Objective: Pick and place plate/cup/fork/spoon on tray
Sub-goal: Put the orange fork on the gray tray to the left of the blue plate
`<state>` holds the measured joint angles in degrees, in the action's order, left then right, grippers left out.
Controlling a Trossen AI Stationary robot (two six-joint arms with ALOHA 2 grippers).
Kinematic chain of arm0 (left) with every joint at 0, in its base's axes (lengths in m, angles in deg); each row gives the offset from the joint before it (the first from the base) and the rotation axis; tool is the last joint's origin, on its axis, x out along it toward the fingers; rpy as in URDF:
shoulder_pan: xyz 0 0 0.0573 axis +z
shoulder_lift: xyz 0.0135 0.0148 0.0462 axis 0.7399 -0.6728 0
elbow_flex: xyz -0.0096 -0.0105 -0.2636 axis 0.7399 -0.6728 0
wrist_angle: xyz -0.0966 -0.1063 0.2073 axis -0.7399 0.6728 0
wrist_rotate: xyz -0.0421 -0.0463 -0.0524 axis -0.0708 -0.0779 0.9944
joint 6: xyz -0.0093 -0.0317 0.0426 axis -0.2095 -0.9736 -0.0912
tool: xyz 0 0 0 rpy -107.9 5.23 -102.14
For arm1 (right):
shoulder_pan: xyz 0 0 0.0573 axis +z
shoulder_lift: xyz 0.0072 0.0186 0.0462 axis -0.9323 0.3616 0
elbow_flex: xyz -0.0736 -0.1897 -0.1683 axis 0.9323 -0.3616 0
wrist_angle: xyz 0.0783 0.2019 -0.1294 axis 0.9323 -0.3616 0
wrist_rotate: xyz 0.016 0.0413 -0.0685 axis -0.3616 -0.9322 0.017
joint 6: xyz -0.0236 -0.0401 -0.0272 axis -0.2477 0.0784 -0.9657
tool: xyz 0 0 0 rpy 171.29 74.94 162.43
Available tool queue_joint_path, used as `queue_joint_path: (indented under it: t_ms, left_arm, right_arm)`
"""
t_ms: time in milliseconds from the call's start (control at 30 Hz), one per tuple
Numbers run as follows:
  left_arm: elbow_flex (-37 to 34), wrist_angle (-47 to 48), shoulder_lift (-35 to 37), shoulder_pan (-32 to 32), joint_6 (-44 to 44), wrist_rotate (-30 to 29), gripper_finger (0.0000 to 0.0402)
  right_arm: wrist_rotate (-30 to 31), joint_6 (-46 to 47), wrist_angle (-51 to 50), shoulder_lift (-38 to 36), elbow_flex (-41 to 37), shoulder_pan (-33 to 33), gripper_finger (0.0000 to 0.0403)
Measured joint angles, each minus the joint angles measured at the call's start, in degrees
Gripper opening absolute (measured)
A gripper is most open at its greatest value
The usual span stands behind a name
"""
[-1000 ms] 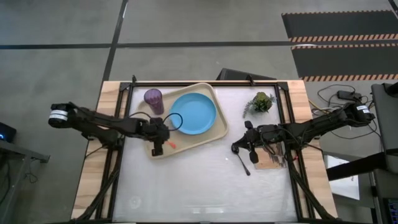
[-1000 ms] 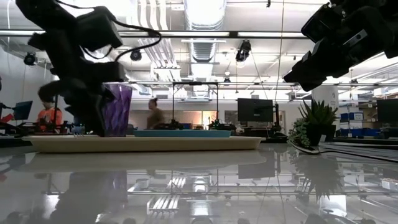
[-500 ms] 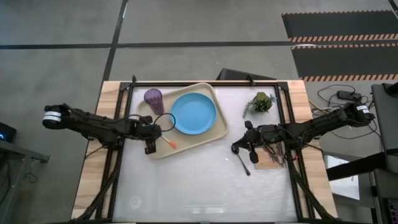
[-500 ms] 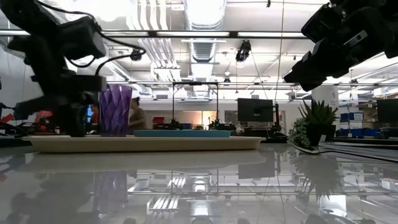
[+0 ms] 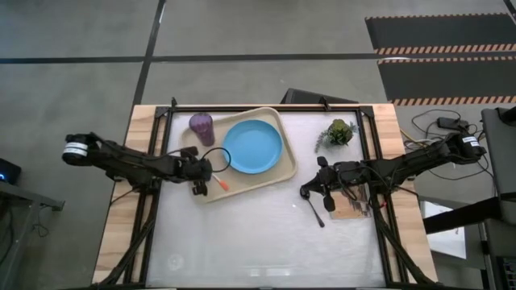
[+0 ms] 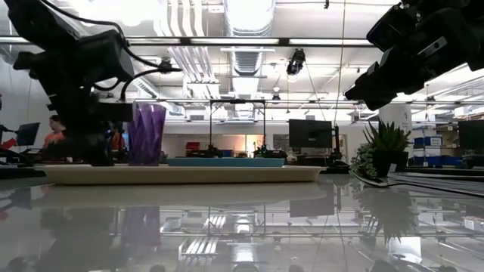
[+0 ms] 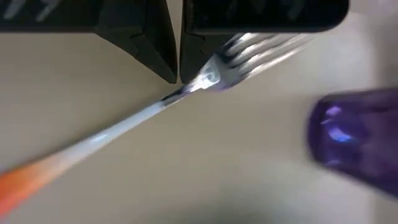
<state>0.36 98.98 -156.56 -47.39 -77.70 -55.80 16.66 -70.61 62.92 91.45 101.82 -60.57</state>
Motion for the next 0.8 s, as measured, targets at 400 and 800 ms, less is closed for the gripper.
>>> queue_joint_path:
  t_ms: [400,800]
  left_arm:
    - [0.13,-9.74,1.66,0.03,-0.1,-3.95,0.0]
    - [-0.5,-15.95,-3.15,0.03,-4.43,7.73,0.0]
  right_arm:
    - [0.0,0.04,-0.02,0.0,0.0,0.02,0.0009]
    - [0.0,-0.05,-0.17,0.0,0.0,0.02,0.0009]
